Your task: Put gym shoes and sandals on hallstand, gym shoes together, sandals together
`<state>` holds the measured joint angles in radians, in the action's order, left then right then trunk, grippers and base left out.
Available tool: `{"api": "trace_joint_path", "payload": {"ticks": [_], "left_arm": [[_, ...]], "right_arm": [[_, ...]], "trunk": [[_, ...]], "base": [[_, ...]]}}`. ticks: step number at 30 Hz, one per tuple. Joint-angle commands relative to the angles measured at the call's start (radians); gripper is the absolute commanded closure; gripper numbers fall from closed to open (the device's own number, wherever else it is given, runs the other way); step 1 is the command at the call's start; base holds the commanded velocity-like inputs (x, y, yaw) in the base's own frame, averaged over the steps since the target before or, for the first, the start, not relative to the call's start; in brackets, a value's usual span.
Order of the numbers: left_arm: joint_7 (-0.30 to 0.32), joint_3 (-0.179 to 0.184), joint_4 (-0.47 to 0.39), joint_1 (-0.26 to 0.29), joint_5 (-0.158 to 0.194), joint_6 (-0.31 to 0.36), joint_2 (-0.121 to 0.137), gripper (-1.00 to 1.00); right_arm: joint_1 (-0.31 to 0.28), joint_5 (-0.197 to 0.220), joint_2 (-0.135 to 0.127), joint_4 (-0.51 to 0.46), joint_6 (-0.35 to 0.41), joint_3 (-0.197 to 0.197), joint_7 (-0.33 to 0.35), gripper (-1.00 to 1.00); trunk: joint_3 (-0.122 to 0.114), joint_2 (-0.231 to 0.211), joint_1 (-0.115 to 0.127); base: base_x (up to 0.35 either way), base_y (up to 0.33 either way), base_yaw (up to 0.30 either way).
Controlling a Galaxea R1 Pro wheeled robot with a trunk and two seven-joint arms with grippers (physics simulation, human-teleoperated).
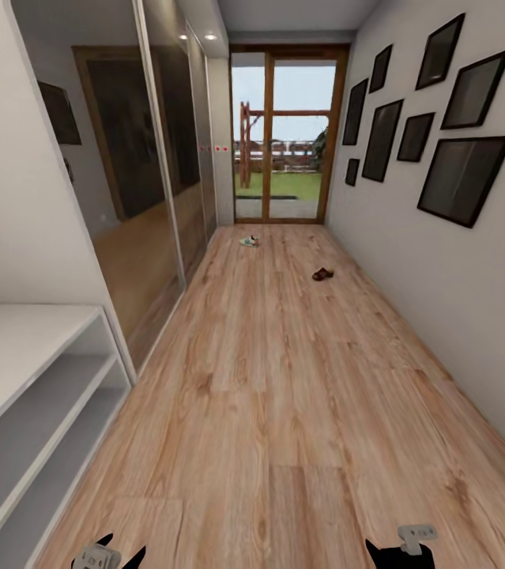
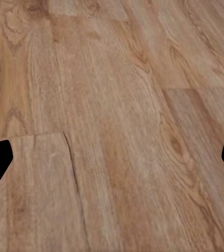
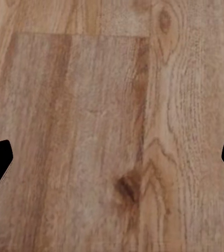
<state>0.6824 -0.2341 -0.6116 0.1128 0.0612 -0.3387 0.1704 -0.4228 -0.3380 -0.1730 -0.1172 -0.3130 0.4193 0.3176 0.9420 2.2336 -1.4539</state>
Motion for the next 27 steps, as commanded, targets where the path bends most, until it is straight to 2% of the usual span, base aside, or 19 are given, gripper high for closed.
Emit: {"api": "trace_joint_path", "payload": {"ticks": [1, 27], "left_arm": [[0.008, -0.002, 0.001, 0.001, 0.006, 0.001, 0.0, -1.0], [0.008, -0.002, 0.001, 0.001, 0.006, 0.001, 0.0, -1.0]], "right_arm": [[-0.001, -0.007, 0.0, 0.001, -0.003, 0.009, 0.004, -1.0], [-0.001, -0.007, 0.0, 0.001, -0.003, 0.009, 0.004, -1.0]], "trunk": [[0.001, 0.0, 0.0], [0.001, 0.0, 0.0]], "base": [[0.337, 0.0, 0.0], [0.337, 0.0, 0.0]]}}
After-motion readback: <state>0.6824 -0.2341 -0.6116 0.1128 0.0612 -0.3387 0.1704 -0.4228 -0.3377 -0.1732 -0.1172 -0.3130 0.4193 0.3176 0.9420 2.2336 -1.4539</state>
